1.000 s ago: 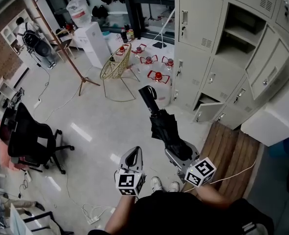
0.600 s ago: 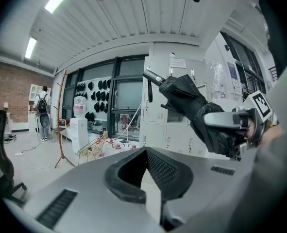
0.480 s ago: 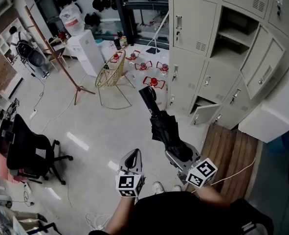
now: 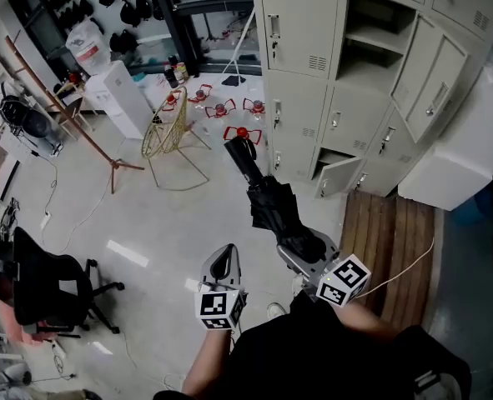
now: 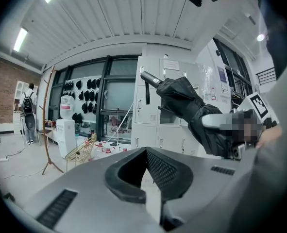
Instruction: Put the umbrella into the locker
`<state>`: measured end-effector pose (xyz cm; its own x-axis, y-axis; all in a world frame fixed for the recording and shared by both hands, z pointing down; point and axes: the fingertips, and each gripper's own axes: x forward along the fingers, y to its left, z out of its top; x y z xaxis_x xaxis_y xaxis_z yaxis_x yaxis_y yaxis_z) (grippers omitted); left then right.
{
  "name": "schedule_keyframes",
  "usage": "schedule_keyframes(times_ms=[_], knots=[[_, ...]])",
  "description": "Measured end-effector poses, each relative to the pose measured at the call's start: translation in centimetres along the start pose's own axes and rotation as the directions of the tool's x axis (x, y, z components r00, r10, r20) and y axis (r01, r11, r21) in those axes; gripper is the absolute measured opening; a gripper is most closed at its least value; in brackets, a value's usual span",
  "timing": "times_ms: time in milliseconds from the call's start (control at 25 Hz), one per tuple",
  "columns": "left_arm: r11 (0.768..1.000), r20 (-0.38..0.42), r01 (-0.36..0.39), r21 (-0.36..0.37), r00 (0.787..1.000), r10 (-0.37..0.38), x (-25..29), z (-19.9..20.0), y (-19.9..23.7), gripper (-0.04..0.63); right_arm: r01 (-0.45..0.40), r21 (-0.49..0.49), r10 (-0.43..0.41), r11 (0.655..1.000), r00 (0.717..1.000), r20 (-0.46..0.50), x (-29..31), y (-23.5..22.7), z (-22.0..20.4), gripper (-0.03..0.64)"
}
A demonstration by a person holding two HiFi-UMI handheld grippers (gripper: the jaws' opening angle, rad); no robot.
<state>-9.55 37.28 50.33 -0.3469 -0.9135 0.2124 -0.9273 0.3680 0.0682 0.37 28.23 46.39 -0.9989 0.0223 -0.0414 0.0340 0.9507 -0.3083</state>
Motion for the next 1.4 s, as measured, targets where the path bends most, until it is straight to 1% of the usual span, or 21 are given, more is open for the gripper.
schedule_keyframes(times_ms=[200,360,480,680,800,1080,1400], knots=[[0.999,-0.005,0.046,-0.001,0.999,-0.046,3.0,0.4,-0.8,-0.003,0.052,0.018,-0.052,0.998,0.999,-0.018,1.0,-3.1,0.4,0.210],[0.997,-0.016,0.080,0.021,0.997,-0.080,6.1,1.1,-1.1,-0.003,0.092,0.021,-0.092,0.996,0.996,-0.018,2.3,-6.5,1.2,0.210],[0.995,-0.017,0.097,0.024,0.995,-0.096,8.8,1.7,-1.3,-0.003,0.124,0.026,-0.124,0.992,0.992,-0.020,3.0,-9.3,1.8,0.210],[0.993,-0.020,0.116,0.037,0.993,-0.115,13.3,3.1,-1.7,-0.003,0.204,0.088,-0.201,0.975,0.979,-0.045,4.0,-14.8,2.4,0.210],[0.991,-0.023,0.124,0.047,0.992,-0.123,16.1,4.0,-2.1,-0.003,0.230,0.106,-0.226,0.967,0.973,-0.046,4.3,-18.0,3.2,0.210],[0.984,-0.030,0.165,0.069,0.986,-0.163,22.4,5.4,-4.4,-0.003,0.268,0.089,-0.266,0.959,0.963,-0.032,4.2,-23.9,5.6,0.210],[0.976,-0.008,0.201,0.081,0.980,-0.201,28.7,7.0,-6.9,-0.003,0.324,0.055,-0.323,0.944,0.946,-0.037,3.1,-29.4,6.8,0.210]])
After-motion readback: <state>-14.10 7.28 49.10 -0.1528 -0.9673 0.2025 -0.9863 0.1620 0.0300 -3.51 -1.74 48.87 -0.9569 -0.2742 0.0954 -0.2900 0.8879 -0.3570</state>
